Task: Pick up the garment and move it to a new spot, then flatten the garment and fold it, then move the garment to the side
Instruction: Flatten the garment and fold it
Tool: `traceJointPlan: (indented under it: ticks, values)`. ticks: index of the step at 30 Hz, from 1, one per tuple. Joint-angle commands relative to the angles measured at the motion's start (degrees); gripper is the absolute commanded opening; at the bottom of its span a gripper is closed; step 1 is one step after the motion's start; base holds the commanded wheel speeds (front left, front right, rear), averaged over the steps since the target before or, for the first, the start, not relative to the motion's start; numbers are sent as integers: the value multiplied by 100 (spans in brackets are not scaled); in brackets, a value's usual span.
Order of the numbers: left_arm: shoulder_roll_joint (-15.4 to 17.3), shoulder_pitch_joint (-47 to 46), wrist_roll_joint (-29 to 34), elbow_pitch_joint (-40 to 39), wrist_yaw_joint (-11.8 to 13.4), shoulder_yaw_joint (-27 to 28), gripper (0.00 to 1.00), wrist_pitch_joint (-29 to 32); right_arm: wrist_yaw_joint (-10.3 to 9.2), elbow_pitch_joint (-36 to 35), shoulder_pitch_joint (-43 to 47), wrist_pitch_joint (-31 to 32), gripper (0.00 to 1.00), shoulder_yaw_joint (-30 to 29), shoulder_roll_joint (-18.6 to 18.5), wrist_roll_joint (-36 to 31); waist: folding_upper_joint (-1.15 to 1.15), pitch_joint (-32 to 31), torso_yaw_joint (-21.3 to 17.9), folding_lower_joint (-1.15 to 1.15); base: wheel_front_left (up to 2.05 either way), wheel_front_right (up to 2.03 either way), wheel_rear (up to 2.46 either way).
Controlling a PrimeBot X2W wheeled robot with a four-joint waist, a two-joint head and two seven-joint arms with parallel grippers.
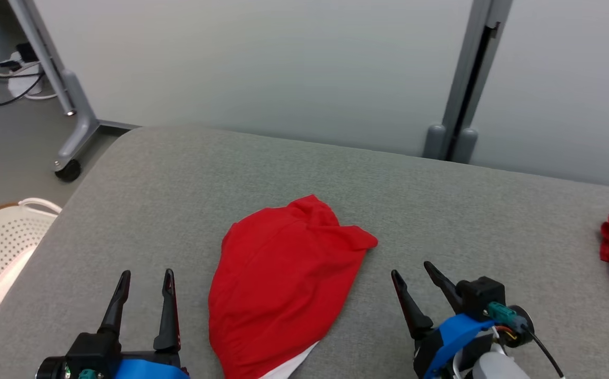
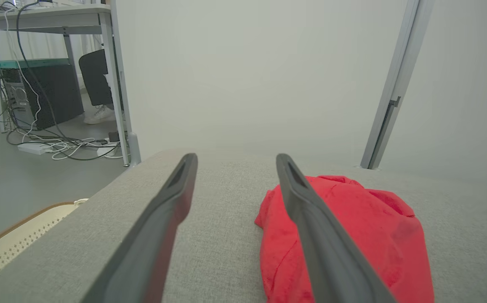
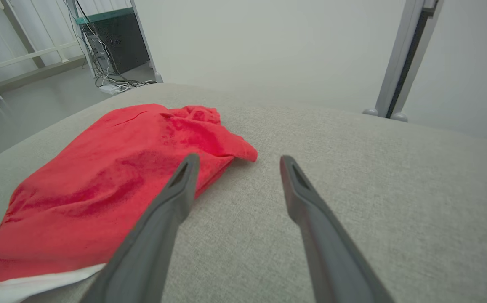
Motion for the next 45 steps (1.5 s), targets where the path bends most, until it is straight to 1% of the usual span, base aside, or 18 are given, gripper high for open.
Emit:
traceJointPlan:
  ticks: [1,2,3,5,6,12,19,23,26,29,33,34,35,36,41,45]
  values:
    - [-6,-113,18,5,-42,-11,100,-25,1,217,-281,-28,100,115,-12,60,0,167,267,0,0,0,0]
    - [-7,-133,16,5,-46,-26,100,-25,1,343,-403,-31,100,171,-13,85,0,193,349,0,0,0,0]
    - [-7,-133,16,5,-46,-26,100,-25,1,343,-403,-31,100,171,-13,85,0,193,349,0,0,0,0]
    - [-7,-186,4,7,-42,-58,100,-26,1,742,-759,-33,100,298,-11,184,0,269,560,0,0,0,0]
    - [-7,-186,4,7,-42,-58,100,-26,1,742,-759,-33,100,298,-11,184,0,269,560,0,0,0,0]
    - [-10,-262,-56,-20,-50,-137,100,-25,1,1595,-1478,-35,100,382,-28,203,0,459,886,0,0,0,0]
    - [-10,-358,-178,-28,-7,-308,100,-25,1,2767,-2192,-12,100,413,-39,172,0,720,1145,0,0,0,0]
    - [-10,-433,-269,-28,38,-391,100,-25,1,3263,-2428,83,100,494,-38,156,0,843,1237,0,0,0,0]
    - [-10,-425,-287,-40,69,-418,100,-26,1,3498,-2456,316,100,506,-26,196,0,883,1255,0,0,0,0]
    - [-11,-419,-308,-49,102,-436,100,-26,1,3587,-2435,480,100,587,-18,214,0,916,1252,0,0,0,0]
    - [-10,-454,-338,-37,143,-472,100,-25,2,3527,-2324,599,100,839,-10,377,0,956,1229,0,0,0,0]
    - [-11,-473,-356,-28,144,-486,100,-26,2,3469,-2288,622,51,920,-7,458,0,962,1227,0,0,0,0]
    - [-10,-492,-367,-19,150,-503,100,-26,2,3405,-2261,651,22,999,-2,556,0,971,1228,0,0,0,0]
    - [-9,-508,-374,-15,155,-516,100,-26,2,3349,-2260,673,0,1066,-2,655,0,982,1229,0,0,0,0]
    - [-10,-524,-414,18,173,-595,100,-25,1,3238,-2408,494,0,1263,-11,978,0,989,1165,0,0,0,0]
    - [-9,-414,-399,33,195,-556,100,-25,1,3254,-2455,233,0,1377,-14,1050,0,897,930,0,0,0,0]
